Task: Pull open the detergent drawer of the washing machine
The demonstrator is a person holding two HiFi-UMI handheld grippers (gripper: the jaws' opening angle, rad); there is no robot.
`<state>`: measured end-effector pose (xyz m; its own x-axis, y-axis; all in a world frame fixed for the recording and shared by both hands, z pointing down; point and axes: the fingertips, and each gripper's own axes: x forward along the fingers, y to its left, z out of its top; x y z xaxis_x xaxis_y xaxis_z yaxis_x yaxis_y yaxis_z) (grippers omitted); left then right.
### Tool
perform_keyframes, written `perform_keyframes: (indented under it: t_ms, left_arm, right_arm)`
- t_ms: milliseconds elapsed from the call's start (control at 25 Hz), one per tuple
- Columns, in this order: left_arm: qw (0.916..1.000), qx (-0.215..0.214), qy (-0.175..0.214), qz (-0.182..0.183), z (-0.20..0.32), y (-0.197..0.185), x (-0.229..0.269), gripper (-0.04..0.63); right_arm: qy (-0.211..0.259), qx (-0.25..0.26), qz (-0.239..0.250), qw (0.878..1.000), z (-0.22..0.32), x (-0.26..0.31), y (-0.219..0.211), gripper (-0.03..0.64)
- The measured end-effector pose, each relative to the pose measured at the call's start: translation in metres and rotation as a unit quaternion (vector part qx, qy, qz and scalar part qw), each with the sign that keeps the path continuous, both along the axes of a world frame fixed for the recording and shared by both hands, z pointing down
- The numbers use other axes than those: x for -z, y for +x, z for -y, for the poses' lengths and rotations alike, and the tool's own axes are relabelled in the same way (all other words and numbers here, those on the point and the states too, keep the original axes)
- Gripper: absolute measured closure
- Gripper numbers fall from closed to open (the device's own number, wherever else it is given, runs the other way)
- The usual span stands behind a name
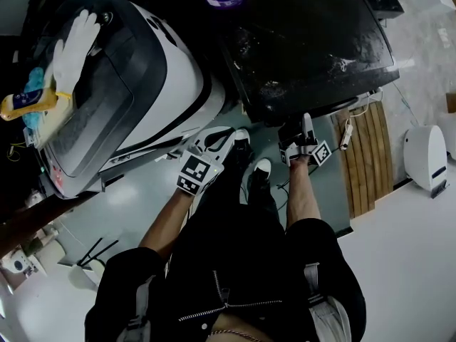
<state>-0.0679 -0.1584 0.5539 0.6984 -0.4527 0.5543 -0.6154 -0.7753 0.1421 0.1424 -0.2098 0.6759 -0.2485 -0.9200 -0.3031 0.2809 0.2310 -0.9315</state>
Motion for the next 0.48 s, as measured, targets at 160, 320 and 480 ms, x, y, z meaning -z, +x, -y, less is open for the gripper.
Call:
perform_keyframes:
  t_ms: [160, 320, 480]
  left_arm:
    - [1.0000, -0.001, 0.000, 0.001, 0.002, -0.001, 0.001, 0.574]
    - [1.0000, -0.002, 0.007, -0.002, 0.007, 0.002, 0.005, 0.573]
    - [0.9999, -0.001, 0.009, -0.008, 0.010, 0.006, 0.007, 0.574]
  right_arm:
    - [-0.001, 0.010, -0.005, 1.000, -0.002, 0.002, -0.002, 0.264]
    - [-0.006, 0.020, -0.005, 1.000, -0.002, 0.003, -0.003, 0.272]
    - [-0.012, 0.032, -0.017, 0.999, -0.005, 0.000, -0.003, 0.275]
